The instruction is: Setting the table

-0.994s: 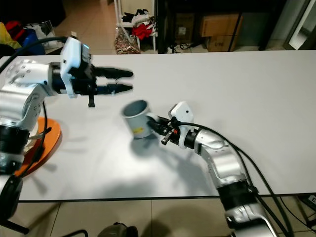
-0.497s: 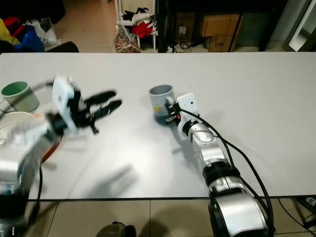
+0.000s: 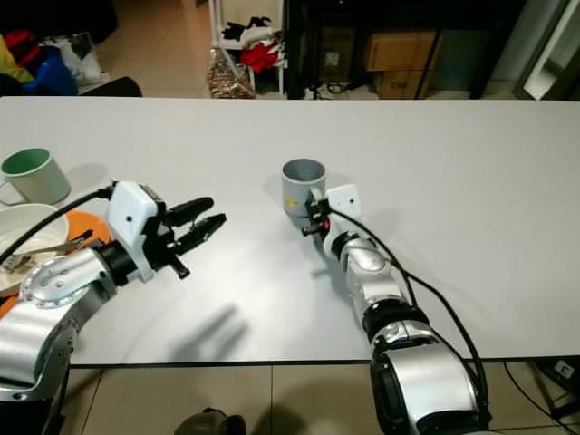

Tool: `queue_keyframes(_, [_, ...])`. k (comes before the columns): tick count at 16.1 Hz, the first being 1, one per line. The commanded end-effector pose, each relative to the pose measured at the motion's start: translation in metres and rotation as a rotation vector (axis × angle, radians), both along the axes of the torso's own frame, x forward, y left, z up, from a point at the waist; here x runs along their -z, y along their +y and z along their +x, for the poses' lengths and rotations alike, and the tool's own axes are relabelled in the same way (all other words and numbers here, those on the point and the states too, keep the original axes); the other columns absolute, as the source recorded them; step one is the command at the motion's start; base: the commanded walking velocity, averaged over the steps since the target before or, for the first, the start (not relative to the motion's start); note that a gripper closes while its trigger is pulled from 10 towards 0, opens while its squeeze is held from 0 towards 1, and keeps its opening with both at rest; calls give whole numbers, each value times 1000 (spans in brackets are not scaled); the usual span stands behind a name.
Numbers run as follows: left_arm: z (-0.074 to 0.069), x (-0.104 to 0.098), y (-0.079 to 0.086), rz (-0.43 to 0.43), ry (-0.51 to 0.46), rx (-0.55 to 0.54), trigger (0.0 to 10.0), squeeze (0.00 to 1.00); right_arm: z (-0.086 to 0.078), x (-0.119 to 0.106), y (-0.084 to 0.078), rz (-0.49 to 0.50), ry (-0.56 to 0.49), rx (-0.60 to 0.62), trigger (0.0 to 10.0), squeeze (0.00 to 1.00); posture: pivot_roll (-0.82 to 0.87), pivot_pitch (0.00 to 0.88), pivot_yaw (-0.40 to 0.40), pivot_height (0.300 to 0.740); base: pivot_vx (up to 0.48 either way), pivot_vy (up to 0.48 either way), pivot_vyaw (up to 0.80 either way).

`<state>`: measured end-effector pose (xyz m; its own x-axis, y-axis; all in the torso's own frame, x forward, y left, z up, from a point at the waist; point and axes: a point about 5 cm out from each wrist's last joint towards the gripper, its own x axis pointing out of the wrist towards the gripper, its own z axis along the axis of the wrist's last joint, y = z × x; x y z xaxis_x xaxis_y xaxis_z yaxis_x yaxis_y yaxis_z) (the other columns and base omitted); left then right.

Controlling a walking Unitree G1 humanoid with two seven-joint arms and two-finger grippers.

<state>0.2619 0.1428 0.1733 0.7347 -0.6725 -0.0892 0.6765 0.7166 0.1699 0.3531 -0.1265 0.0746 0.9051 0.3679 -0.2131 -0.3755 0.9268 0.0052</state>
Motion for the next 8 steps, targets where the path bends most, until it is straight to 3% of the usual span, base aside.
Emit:
queue_keyframes(1, [-3,1,-1,23,6,-14,10000,0,-8,18,0,14,121,20,10000,0,237,0,47,740,0,0,0])
queue_keyframes(3, [-4,1,0,26,10,-22,10000,0,-8,18,1,34,125,21,10000,0,242,0,51,740,0,0,0])
queue_keyframes(8, [-8,-1,0,26,32,-48,10000,0,-3,11,12,-41,106,-74,10000,0,269,0,37,740,0,0,0])
